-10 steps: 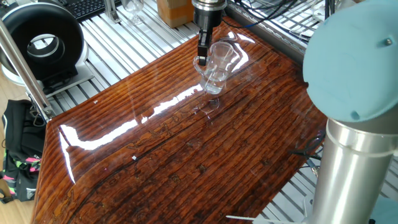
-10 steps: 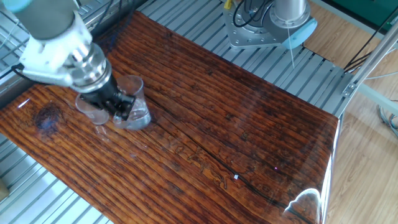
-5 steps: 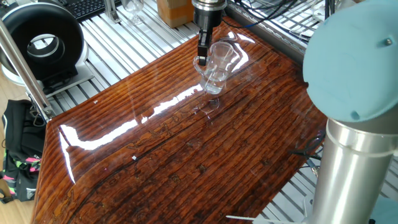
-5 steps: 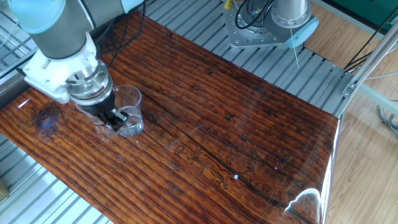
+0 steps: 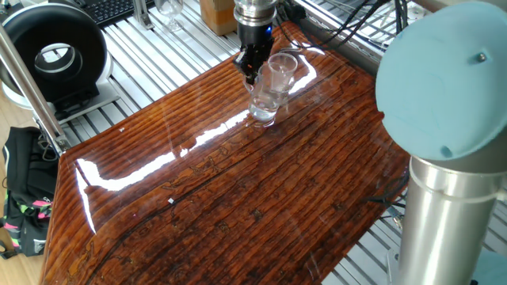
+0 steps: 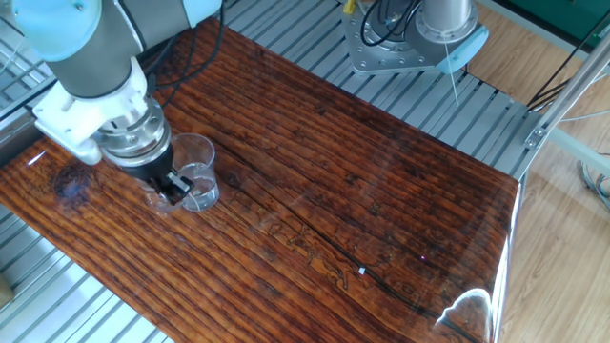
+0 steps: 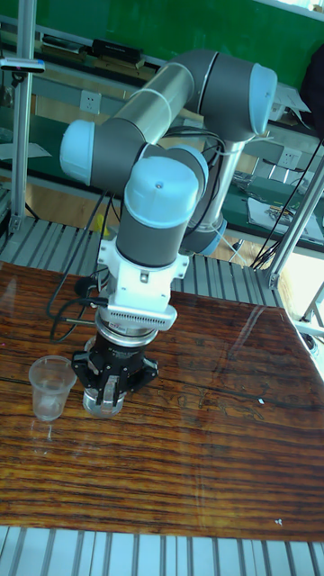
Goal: Pour the water from one cup into another empty cup
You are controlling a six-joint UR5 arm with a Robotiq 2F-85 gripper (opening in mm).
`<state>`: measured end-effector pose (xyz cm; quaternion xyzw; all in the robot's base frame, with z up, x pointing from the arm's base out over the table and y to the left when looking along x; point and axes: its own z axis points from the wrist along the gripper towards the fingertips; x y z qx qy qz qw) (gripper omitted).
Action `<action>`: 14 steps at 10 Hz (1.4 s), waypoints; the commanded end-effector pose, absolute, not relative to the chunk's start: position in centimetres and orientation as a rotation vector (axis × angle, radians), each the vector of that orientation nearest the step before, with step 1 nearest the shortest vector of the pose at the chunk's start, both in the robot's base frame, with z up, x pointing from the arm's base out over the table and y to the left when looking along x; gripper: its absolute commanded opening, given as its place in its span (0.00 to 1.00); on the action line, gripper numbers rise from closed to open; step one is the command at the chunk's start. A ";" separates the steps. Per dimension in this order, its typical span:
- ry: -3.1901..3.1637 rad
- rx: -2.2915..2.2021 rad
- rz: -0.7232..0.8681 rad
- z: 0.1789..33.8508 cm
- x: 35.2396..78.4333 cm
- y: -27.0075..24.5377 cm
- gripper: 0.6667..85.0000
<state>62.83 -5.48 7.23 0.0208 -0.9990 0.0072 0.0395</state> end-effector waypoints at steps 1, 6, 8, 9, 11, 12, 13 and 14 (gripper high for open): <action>-2.945 -0.076 0.055 7.1 60.6 -6.0 0.01; -2.941 -0.113 0.039 7.9 59.4 -5.5 0.01; -2.953 -0.109 0.042 8.0 59.5 -5.5 0.01; -2.962 -0.108 0.033 8.0 59.6 -5.3 0.01; -3.009 -0.090 0.025 7.8 60.4 -5.0 0.01; -3.029 -0.079 0.042 7.6 60.9 -5.3 0.01; -3.027 -0.086 0.050 7.5 60.9 -5.3 0.01; -3.027 -0.093 0.050 7.4 60.8 -5.2 0.01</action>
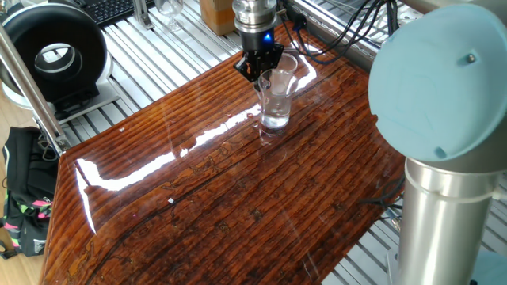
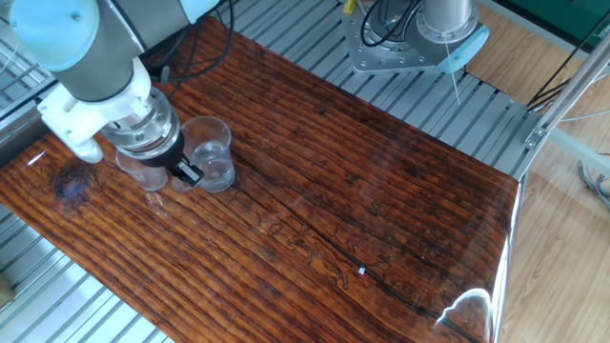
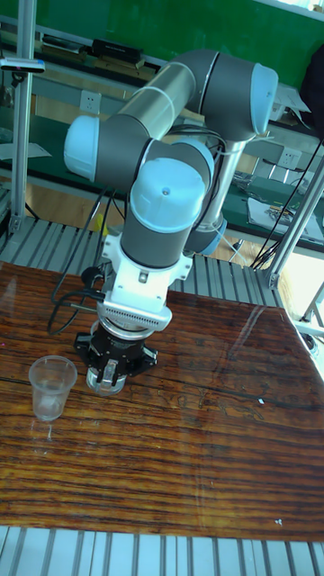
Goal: Pour the water from one cup into another empty cup
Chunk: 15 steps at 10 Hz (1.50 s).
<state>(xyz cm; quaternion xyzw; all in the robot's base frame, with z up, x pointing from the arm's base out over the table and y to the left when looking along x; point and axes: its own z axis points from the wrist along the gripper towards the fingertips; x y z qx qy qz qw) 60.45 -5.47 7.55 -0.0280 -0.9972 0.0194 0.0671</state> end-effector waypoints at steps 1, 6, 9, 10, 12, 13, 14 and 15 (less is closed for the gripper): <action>-3.032 -0.089 0.047 7.3 60.8 -5.0 0.01; -3.034 -0.032 0.065 7.3 60.8 -5.3 0.01; -3.036 0.001 0.073 7.3 60.9 -5.5 0.06; -3.037 0.020 0.060 7.3 60.9 -5.3 0.14; -3.037 0.030 0.046 7.2 60.9 -5.1 0.26; -3.037 0.037 0.041 7.3 60.9 -5.1 0.30; -3.040 0.052 0.035 7.3 60.9 -5.0 0.37; -3.041 0.066 0.035 7.3 61.0 -5.0 0.40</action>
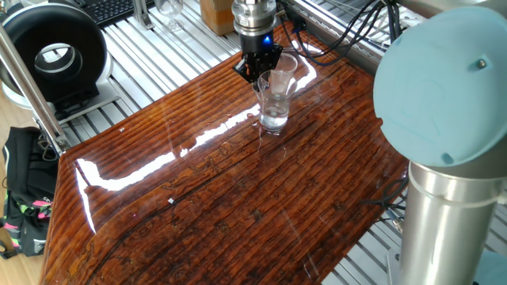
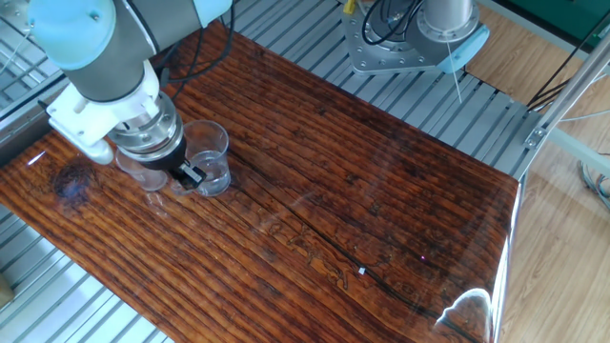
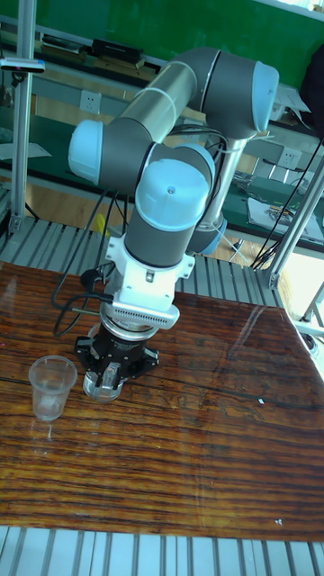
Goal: Pour the water from one cup into another empty cup
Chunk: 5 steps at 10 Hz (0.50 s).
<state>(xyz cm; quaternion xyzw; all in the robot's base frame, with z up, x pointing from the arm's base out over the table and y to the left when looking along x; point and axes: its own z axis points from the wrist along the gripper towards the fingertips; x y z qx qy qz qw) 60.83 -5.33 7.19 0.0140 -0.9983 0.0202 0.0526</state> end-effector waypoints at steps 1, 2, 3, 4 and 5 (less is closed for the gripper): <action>-3.043 0.068 0.028 7.3 61.0 -4.9 0.47; -3.044 0.073 0.023 7.4 61.0 -4.8 0.51; -3.040 0.083 0.008 7.5 60.8 -4.6 0.55; -3.035 0.091 -0.018 7.7 60.5 -4.3 0.58; -3.049 0.106 -0.020 8.0 60.9 -4.5 0.64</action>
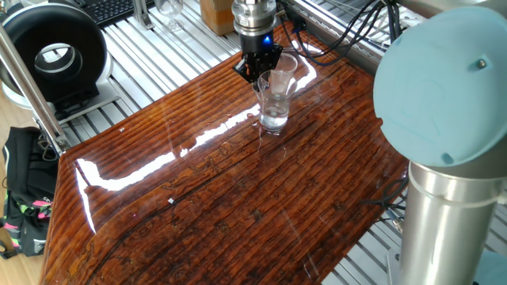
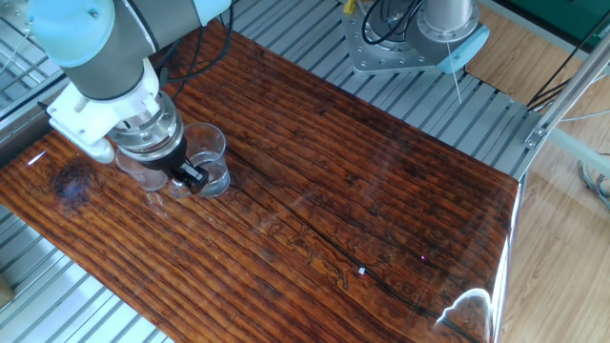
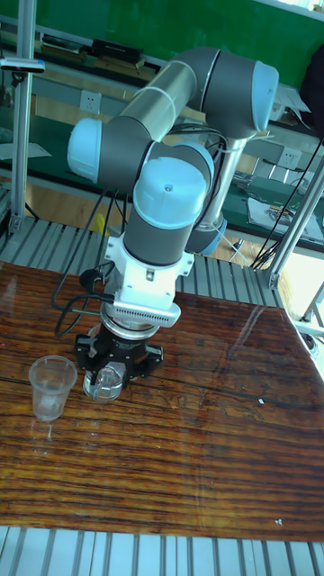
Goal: Pour the water from one cup into another empty cup
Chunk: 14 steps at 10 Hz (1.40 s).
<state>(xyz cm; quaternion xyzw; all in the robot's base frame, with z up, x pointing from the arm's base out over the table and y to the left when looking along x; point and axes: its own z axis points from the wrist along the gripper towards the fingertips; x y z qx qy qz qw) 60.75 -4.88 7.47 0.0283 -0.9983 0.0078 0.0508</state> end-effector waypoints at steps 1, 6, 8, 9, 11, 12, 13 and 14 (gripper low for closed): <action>-3.070 0.130 0.006 8.2 61.4 -5.1 0.64; -3.212 0.188 0.016 10.9 62.1 -5.9 0.59; -3.271 0.163 -0.046 11.7 62.5 -5.2 0.43; -3.287 0.154 -0.063 12.2 62.3 -5.2 0.34; -3.284 0.165 -0.025 12.8 61.5 -6.2 0.19; -3.277 0.152 -0.019 12.7 61.3 -6.3 0.09; -3.275 0.153 -0.011 12.7 61.3 -6.4 0.02; -3.283 0.209 -0.001 12.6 61.6 -6.4 0.02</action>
